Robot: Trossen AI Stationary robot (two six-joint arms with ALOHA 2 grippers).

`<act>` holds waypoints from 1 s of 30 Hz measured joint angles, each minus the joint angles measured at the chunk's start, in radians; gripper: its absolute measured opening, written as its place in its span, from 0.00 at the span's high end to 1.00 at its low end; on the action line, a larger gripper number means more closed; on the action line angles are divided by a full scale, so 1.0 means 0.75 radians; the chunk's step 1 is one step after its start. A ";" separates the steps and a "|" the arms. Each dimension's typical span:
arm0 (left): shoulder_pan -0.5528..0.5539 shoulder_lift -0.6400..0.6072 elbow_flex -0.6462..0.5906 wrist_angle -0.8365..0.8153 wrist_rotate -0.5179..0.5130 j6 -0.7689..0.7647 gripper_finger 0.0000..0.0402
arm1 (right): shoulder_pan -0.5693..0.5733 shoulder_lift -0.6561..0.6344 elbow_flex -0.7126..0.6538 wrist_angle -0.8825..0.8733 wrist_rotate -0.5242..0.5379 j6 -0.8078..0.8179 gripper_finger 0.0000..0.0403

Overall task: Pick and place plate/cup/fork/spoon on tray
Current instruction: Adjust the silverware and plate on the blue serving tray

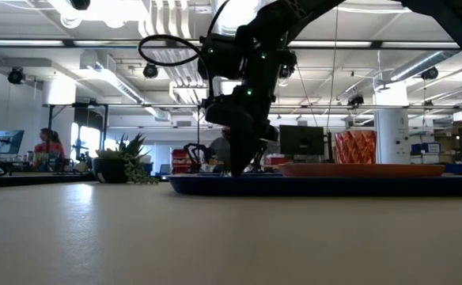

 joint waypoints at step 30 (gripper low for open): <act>0.000 0.000 0.000 -0.028 0.000 -0.003 0.71 | -0.021 0.077 0.000 0.147 -0.038 -0.003 0.98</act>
